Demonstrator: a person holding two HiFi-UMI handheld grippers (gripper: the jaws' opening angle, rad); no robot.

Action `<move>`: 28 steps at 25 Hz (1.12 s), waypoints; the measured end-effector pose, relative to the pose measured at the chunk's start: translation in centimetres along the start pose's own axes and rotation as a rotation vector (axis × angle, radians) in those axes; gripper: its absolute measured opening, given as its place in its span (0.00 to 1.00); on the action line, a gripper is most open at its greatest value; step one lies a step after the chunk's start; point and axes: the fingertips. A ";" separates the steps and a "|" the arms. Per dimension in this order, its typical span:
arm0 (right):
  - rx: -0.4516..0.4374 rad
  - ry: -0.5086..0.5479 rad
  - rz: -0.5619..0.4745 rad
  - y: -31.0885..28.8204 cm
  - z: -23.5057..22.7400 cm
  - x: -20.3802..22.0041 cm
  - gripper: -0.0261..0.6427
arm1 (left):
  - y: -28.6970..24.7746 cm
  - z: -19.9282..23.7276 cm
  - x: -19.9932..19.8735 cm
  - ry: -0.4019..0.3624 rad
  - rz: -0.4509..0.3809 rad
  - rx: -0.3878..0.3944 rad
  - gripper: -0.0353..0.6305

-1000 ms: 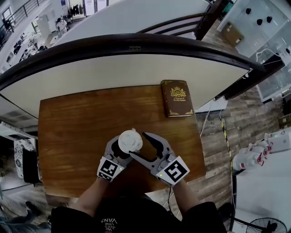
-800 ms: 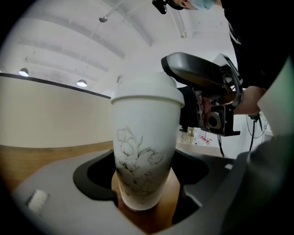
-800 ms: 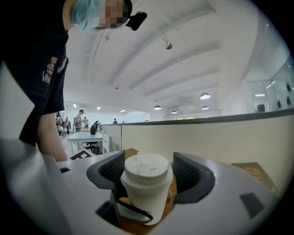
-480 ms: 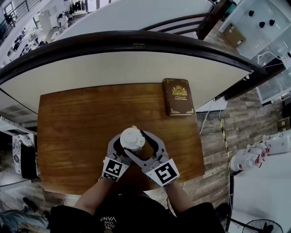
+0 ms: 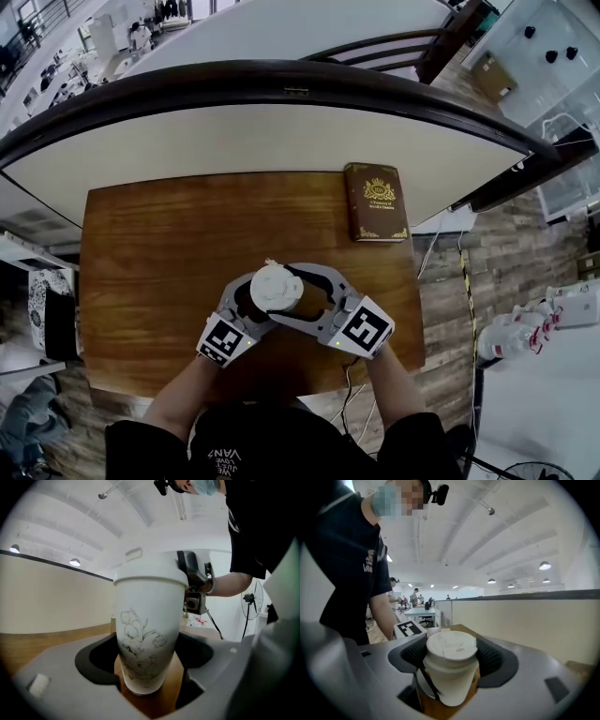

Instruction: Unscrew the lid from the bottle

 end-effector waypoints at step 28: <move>0.413 -0.099 -0.068 2.5 0.2 -1.2 0.49 | -0.2 -0.1 -0.1 -0.006 0.011 0.067 0.62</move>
Point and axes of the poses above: the fingertips, and each gripper's own axes: y backward along the fingers, z to its left, x out of its underside, and after that the axes turned 1 degree about -y, right-handed
